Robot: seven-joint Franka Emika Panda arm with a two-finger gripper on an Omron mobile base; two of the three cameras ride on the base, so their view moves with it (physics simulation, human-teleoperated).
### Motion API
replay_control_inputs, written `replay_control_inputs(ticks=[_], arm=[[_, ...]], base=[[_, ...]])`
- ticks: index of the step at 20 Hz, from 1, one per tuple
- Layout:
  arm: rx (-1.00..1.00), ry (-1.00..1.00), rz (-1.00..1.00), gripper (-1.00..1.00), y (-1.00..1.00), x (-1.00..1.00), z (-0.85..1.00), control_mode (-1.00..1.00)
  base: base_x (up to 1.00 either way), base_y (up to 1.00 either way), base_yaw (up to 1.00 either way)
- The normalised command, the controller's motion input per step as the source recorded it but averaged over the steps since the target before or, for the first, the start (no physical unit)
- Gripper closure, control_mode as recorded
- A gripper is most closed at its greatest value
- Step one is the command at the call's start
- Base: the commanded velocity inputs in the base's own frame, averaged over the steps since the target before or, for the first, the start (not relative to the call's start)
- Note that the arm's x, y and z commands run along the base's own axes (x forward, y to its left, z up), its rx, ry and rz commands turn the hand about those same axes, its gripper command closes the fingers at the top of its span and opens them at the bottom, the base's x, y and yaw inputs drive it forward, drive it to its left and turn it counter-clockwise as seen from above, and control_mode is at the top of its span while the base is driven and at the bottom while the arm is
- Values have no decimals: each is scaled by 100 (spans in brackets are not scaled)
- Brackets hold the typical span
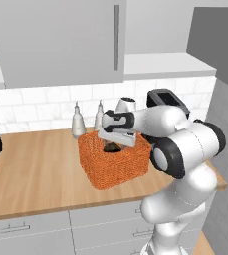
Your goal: Open the cabinet, pick up the bread from the cabinet and place it in the basket. Then move the basket to the dining counter.
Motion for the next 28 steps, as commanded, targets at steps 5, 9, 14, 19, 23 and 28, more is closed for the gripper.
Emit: replay_control_inputs(ticks=[5,9,14,19,23,28], arm=[[0,0,0,-100,8,53,-28,-100],[0,0,0,-100,9,57,-29,-100],[0,0,0,-100,0,8,-9,-100],[0,-2,0,-100,0,-18,4,-100],[0,-13,0,-100,-3,-24,53,-100],[-9,-9,2,-100,5,-48,2,-100]], base=[[0,0,0],[0,0,0],[0,0,0],[0,0,0],[0,0,0],[0,0,0]])
